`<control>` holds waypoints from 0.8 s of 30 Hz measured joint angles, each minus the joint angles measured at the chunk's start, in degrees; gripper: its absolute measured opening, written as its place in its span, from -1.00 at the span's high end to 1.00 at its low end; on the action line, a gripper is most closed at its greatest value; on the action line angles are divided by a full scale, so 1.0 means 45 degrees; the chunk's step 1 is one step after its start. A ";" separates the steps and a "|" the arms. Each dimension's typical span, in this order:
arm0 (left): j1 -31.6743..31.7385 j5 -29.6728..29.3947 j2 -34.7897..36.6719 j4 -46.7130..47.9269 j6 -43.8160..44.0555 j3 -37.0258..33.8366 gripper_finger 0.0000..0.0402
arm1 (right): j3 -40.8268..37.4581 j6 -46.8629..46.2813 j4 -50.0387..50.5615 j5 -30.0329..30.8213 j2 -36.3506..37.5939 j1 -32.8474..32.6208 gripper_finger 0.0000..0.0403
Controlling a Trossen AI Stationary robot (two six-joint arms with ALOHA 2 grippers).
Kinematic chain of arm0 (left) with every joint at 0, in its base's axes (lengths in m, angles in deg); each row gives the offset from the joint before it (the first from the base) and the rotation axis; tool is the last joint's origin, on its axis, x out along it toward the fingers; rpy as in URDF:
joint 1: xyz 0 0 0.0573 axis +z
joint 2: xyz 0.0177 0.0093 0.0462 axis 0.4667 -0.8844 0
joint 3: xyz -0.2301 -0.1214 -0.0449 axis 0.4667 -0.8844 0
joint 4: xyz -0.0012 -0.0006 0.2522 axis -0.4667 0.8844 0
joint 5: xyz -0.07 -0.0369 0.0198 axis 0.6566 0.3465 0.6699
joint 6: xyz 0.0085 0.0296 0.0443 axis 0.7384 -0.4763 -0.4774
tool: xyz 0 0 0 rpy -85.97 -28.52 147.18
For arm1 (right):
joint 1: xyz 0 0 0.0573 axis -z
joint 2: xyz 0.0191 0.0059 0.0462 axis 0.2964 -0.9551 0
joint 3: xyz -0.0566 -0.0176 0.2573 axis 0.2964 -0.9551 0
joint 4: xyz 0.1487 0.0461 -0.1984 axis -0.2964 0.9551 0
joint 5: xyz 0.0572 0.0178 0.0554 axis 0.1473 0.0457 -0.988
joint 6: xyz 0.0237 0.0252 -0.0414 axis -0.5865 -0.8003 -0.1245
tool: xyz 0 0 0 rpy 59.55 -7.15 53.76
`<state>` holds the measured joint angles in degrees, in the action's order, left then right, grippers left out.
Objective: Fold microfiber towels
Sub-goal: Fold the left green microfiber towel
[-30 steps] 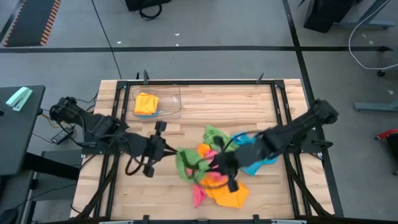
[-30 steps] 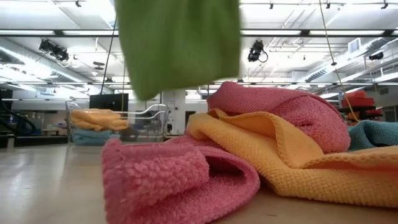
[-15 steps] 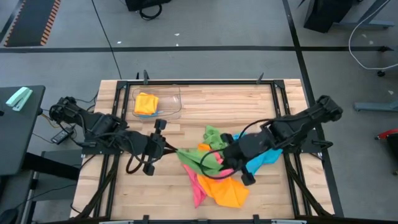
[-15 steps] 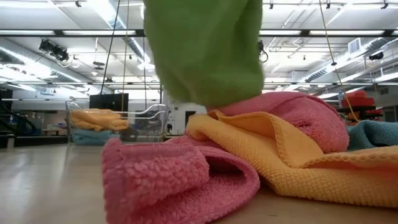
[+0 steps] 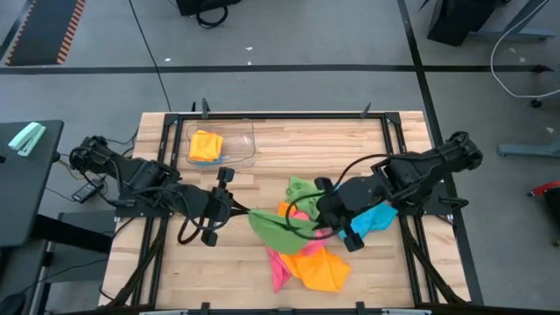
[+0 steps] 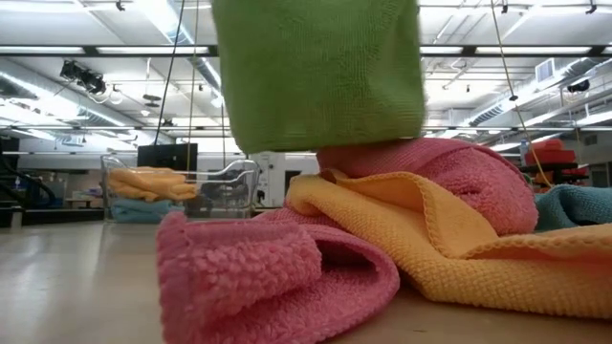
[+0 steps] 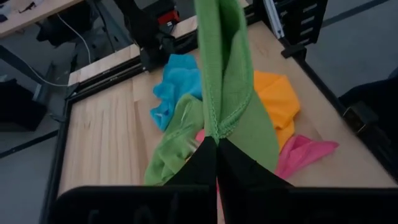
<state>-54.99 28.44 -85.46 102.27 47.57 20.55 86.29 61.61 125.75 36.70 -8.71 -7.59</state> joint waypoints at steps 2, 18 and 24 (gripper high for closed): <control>0.0110 -0.0038 0.0000 0.0097 -0.0208 0.0000 0.97 | 0.0585 -0.0296 0.0753 0.1581 0.0020 -0.0010 0.96; 0.4734 0.0140 0.0003 -0.1316 -0.2955 -0.0373 0.94 | 0.1415 -0.0147 0.4666 0.5528 0.0075 0.2135 0.96; 0.7239 0.2174 -0.0229 -0.2883 -0.4455 -0.1081 0.97 | 0.0813 0.1240 0.4631 0.6107 0.0075 0.3774 0.96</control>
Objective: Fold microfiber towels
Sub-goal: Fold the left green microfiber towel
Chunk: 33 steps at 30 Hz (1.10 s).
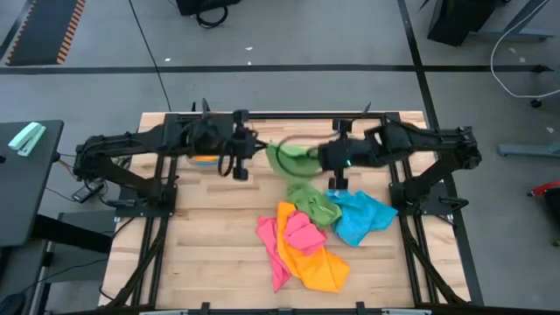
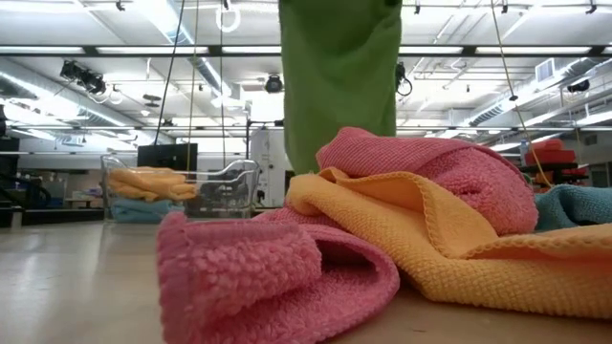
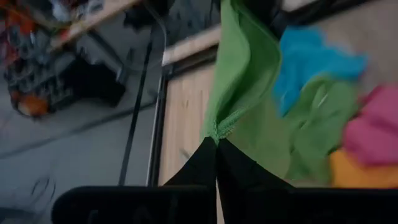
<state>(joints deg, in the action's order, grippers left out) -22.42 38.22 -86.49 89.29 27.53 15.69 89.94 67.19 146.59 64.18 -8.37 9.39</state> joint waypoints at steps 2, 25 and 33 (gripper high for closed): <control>0.0863 0.0361 -0.0160 0.0088 -0.0391 -0.0138 0.94 | -0.0083 0.0587 -0.0004 0.0033 0.0000 0.0698 0.96; 0.7059 0.4757 -0.3195 -0.5327 -0.5295 -0.0099 0.96 | -0.0137 0.6642 -0.4001 -0.4641 -0.0464 0.8794 0.94; 0.5788 0.4786 -0.4213 -0.0187 -0.4311 -0.0100 0.96 | -0.2614 0.5130 -0.4019 -0.7136 -0.1643 0.7420 0.94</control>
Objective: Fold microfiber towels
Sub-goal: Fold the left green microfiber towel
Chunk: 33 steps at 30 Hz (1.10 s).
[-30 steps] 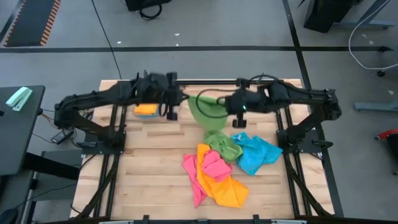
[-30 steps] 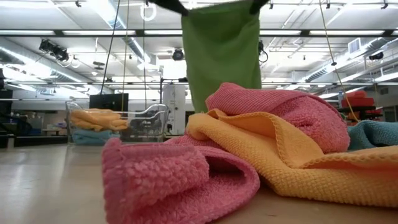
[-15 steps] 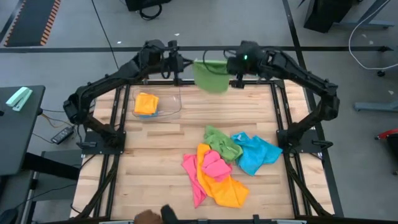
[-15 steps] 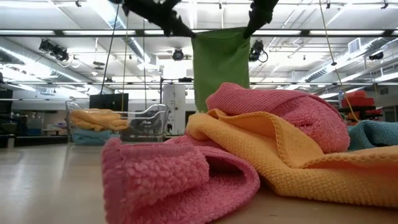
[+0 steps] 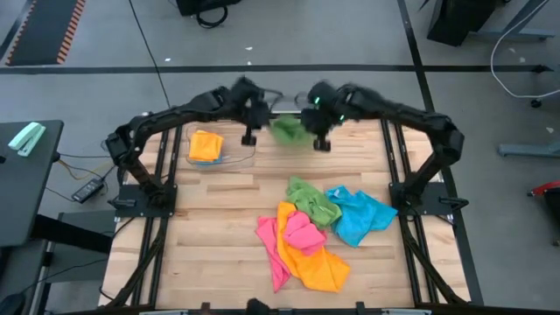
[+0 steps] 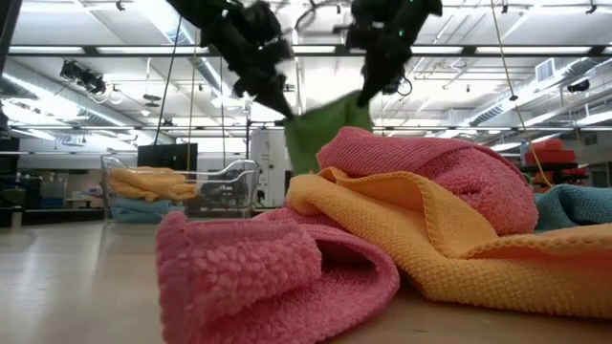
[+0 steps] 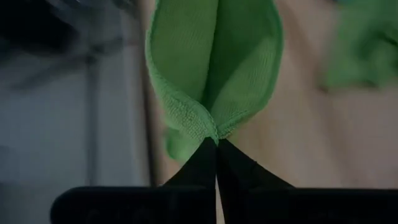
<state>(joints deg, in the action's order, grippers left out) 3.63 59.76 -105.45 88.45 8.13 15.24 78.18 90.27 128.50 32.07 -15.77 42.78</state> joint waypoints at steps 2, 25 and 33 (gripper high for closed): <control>-0.0431 -0.0004 -0.0364 0.0913 0.0074 -0.0004 0.96 | -0.0850 -0.0148 -0.0295 0.0025 -0.0101 -0.0592 0.94; -0.2976 0.0569 -0.2018 0.2967 0.1322 -0.0004 0.94 | -0.6204 -0.3119 -0.5276 -0.1323 -0.0057 -0.4235 0.94; -0.3183 0.1419 -0.2013 0.3132 0.1244 -0.0004 0.87 | -0.6341 -0.3010 -0.5267 -0.2440 -0.0057 -0.4590 0.94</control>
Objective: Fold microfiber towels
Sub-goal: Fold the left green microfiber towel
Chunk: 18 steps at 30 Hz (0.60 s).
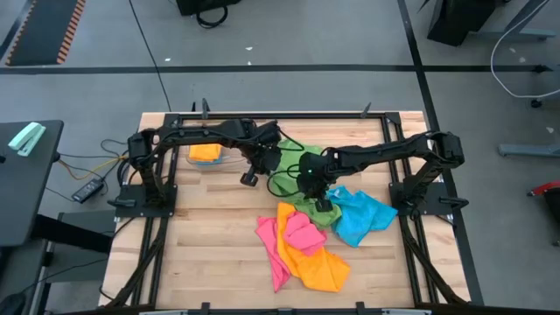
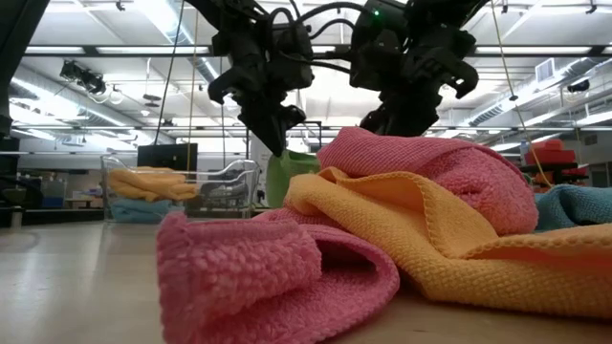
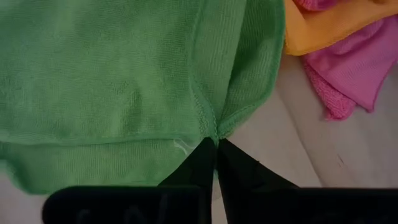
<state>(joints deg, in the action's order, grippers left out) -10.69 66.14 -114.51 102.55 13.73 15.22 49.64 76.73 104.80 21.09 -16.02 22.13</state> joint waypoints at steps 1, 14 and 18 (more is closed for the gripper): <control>0.0000 0.0000 0.0000 0.0000 -0.0014 0.0000 0.86 | 0.0000 -0.0067 -0.0010 -0.0003 0.0000 0.0007 0.94; -0.0301 0.0943 0.0015 0.0175 0.0069 0.0000 0.87 | 0.1133 -0.1508 0.1734 -0.0269 0.0044 -0.0227 0.50; -0.0650 0.0952 0.0015 0.0618 0.0163 0.0000 0.77 | 0.1448 -0.1479 0.2279 -0.0480 0.0053 -0.0581 0.25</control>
<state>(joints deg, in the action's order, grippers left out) -13.62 70.43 -114.44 105.33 14.46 15.22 56.16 70.08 115.05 18.93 -15.78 19.51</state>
